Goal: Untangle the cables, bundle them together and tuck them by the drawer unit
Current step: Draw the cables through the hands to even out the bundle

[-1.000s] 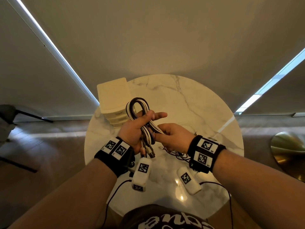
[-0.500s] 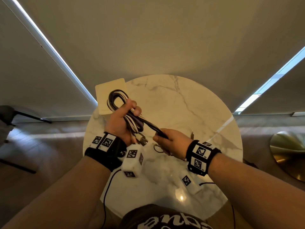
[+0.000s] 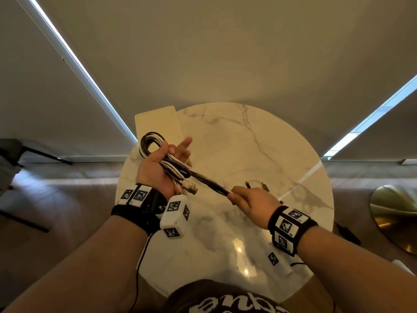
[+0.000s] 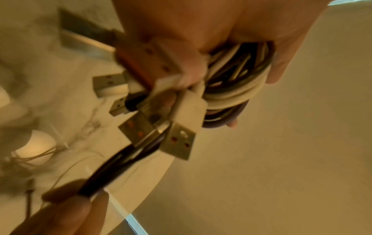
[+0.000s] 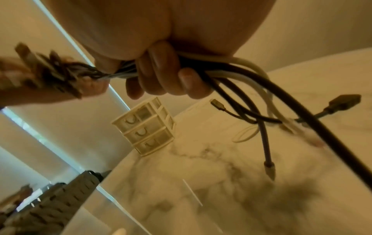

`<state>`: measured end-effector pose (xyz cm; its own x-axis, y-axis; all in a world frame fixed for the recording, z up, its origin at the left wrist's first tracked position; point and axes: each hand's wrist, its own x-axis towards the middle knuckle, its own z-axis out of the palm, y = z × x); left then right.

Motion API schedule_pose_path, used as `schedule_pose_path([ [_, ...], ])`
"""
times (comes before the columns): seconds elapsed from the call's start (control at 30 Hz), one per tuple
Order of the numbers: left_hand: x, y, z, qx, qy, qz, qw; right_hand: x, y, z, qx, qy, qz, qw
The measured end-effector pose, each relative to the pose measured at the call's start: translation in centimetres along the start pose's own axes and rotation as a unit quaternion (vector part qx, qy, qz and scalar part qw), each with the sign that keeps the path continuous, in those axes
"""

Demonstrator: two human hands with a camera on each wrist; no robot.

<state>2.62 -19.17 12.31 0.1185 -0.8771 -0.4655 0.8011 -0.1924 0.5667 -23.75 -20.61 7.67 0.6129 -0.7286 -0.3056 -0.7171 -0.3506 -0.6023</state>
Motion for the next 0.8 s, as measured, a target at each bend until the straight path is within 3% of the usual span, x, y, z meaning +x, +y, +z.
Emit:
schedule_pose_path([
  [0.13, -0.4, -1.2, 1.2, -0.047, 0.006, -0.006, 0.999, 0.5, 0.4, 0.3, -0.076, -0.037, 0.015, 0.996],
  [0.2, -0.3, -1.3, 0.9, -0.031, 0.043, -0.015, 0.998, 0.4, 0.1, -0.3, -0.099, -0.060, 0.008, 0.993],
  [0.3, 0.0, -1.2, -0.3, 0.098, 0.125, -0.018, 0.987, 0.4, -0.6, -2.6, -0.132, -0.075, -0.021, 0.988],
  [0.4, -0.1, -2.2, -1.3, 0.257, 0.153, -0.019, 0.954, 0.7, -1.7, -5.8, -0.119, -0.010, -0.063, 0.991],
  [0.47, -0.5, -3.2, -1.2, 0.341, 0.124, -0.027, 0.931, 1.0, -3.2, -7.6, -0.101, 0.012, -0.102, 0.990],
  [0.57, -1.4, -4.3, 0.0, 0.484, 0.044, -0.031, 0.874, 1.7, -5.7, -8.8, -0.064, 0.021, -0.128, 0.989],
  [0.7, -1.8, -4.8, 0.0, 0.461, -0.056, -0.020, 0.885, 2.0, -7.4, -9.0, 0.052, 0.038, -0.106, 0.992],
  [0.73, -1.8, -4.7, 0.0, 0.472, -0.081, -0.013, 0.878, 2.0, -7.7, -8.9, 0.088, 0.040, -0.099, 0.990],
  [0.8, -1.7, -4.7, 0.3, 0.545, -0.106, -0.008, 0.832, 2.2, -8.2, -8.8, 0.142, 0.038, -0.091, 0.985],
])
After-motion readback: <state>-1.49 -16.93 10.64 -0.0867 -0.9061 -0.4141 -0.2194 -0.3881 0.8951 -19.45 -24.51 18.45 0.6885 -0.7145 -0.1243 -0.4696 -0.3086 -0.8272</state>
